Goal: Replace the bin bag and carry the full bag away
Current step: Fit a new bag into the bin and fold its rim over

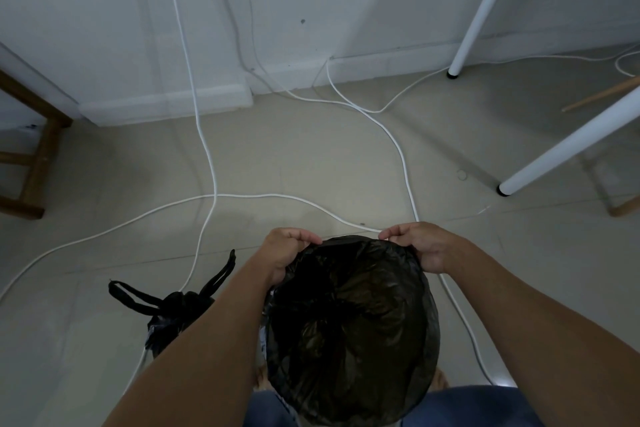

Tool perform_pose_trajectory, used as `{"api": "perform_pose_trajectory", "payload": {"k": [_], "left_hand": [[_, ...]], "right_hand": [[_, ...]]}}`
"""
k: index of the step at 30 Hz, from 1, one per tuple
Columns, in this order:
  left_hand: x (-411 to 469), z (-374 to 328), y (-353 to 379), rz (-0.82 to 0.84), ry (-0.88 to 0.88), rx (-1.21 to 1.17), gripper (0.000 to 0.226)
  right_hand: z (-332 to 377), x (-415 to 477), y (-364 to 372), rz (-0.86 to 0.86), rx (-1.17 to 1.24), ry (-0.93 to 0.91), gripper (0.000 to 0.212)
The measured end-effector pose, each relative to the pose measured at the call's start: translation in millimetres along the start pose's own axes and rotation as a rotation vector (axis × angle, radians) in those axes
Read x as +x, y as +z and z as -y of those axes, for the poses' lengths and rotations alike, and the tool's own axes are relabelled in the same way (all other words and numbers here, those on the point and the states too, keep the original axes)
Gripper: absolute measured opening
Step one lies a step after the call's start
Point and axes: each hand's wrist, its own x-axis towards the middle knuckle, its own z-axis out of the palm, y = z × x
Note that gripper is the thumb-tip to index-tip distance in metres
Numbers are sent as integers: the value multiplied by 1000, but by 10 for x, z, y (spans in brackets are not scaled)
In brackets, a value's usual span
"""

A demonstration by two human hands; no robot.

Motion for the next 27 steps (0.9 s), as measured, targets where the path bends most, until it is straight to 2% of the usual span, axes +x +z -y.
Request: {"api": "perform_pose_trajectory", "payload": {"k": [12, 17, 19, 20, 21, 23, 25, 27], "left_hand": [[-24, -83, 11, -21, -5, 102, 39], [-36, -84, 32, -44, 70, 318, 37], [-51, -66, 17, -33, 127, 430, 17], [-56, -48, 1, 0, 159, 493, 5], [-48, -18, -18, 24, 193, 579, 12], [-26, 30, -53, -12, 249, 777, 24], [-45, 37, -54, -52, 289, 910, 24], [-68, 27, -42, -42, 298, 1011, 19]], "right_hand": [[61, 36, 42, -95, -189, 51, 34], [53, 3, 116, -175, -487, -19, 37], [42, -22, 123, -198, -519, -35, 31], [43, -43, 131, -201, -518, -38, 22], [41, -69, 143, -188, -542, -58, 11], [48, -106, 145, -134, -752, -150, 21], [53, -138, 194, -135, -1047, -238, 20], [51, -163, 245, -166, -1200, -283, 16]]}}
